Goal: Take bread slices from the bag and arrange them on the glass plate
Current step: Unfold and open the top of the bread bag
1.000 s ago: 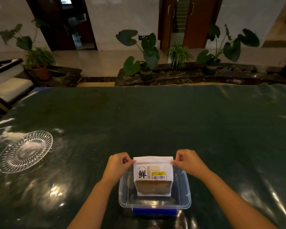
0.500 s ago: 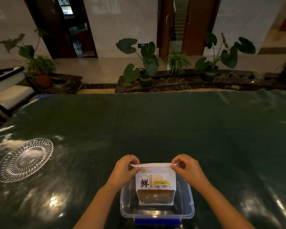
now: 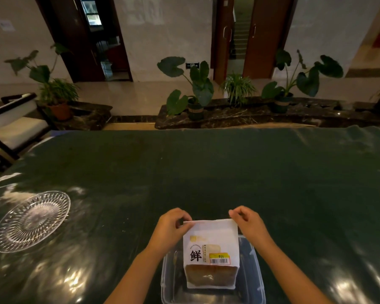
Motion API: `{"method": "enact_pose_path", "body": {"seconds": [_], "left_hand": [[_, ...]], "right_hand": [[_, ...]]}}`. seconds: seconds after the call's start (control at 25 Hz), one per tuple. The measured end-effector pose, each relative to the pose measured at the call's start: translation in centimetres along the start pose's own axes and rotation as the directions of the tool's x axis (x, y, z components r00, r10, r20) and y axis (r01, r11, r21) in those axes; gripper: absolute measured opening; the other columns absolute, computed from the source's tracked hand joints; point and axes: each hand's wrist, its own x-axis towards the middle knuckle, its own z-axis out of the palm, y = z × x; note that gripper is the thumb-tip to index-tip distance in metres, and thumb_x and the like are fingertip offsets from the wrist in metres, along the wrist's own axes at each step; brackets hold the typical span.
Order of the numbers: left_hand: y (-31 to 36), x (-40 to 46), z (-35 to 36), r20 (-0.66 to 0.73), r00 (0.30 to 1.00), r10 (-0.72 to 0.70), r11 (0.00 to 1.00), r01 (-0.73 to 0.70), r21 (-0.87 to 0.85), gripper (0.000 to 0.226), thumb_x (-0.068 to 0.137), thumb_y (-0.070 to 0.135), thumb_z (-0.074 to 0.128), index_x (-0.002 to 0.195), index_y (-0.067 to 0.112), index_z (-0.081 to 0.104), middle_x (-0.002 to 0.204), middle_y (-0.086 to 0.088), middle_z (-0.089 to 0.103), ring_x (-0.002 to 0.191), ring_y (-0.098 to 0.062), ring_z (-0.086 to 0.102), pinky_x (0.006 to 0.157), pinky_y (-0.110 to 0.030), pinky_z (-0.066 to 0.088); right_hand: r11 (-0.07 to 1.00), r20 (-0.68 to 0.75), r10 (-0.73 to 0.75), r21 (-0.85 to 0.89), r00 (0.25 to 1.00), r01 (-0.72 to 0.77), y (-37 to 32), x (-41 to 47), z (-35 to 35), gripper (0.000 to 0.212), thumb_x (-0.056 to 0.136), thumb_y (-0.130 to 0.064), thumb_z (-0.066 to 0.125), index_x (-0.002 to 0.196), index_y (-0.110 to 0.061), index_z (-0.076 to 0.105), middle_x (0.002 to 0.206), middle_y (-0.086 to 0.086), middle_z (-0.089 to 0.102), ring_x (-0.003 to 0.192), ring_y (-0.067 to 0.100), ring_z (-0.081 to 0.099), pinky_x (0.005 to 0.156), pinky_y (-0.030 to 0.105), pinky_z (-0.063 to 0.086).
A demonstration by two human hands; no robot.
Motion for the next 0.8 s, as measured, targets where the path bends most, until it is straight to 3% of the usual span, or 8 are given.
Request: {"method": "enact_pose_path", "body": {"seconds": [0.16,0.28,0.44,0.56,0.8], "left_hand": [[-0.1,1.4,0.1,0.056,0.99,-0.128,0.977,0.136,-0.166,0.011,0.086,0.02,0.062,0.075,0.02,0.065,0.078,0.005,0.065,0.072,-0.006,0.064,0.063,-0.015,0.051],[0.2,1.8,0.8,0.061,0.982,-0.179,0.955,0.189,-0.228,0.01,0.086,0.017,0.062,0.076,0.02,0.062,0.081,0.001,0.064,0.077,-0.012,0.065,0.065,-0.018,0.053],[0.6,1.3,0.8,0.09,0.99,-0.104,0.985,0.115,-0.13,0.029,0.074,0.019,0.075,0.087,0.031,0.052,0.086,0.007,0.058,0.078,-0.012,0.061,0.061,-0.018,0.049],[0.6,0.9,0.5,0.068,0.997,-0.031,0.997,0.036,-0.072,0.024,0.078,0.019,0.071,0.08,0.035,0.054,0.084,0.014,0.06,0.078,-0.009,0.061,0.059,-0.011,0.05],[0.7,1.0,-0.4,0.024,0.998,-0.065,0.973,0.068,-0.221,0.011,0.085,0.017,0.064,0.075,0.023,0.067,0.076,0.006,0.066,0.072,-0.003,0.065,0.058,-0.009,0.051]], "right_hand": [[0.984,0.013,-0.151,-0.092,0.988,0.152,-0.1,-0.4,-0.1,0.004,0.083,-0.025,0.064,0.081,-0.022,0.063,0.097,-0.004,0.055,0.087,0.009,0.056,0.07,0.014,0.045],[0.985,0.017,-0.153,-0.074,0.988,0.154,-0.2,-0.5,-0.3,0.004,0.082,-0.022,0.065,0.081,-0.025,0.062,0.092,-0.008,0.06,0.085,0.009,0.06,0.068,0.014,0.047],[0.993,0.043,-0.102,-0.054,0.994,0.104,-0.6,0.2,-0.4,0.01,0.083,-0.015,0.063,0.09,-0.023,0.062,0.09,-0.01,0.061,0.086,0.007,0.058,0.067,0.016,0.047],[0.999,-0.008,-0.032,-0.031,0.999,0.031,-0.6,0.5,0.2,0.007,0.085,-0.016,0.06,0.091,-0.02,0.062,0.09,-0.007,0.06,0.086,0.009,0.057,0.068,0.019,0.047],[0.995,0.04,-0.039,0.098,0.998,0.035,-2.1,-0.4,-0.3,0.004,0.083,-0.025,0.063,0.08,-0.024,0.065,0.089,-0.005,0.065,0.086,0.011,0.06,0.062,0.018,0.047]]}}
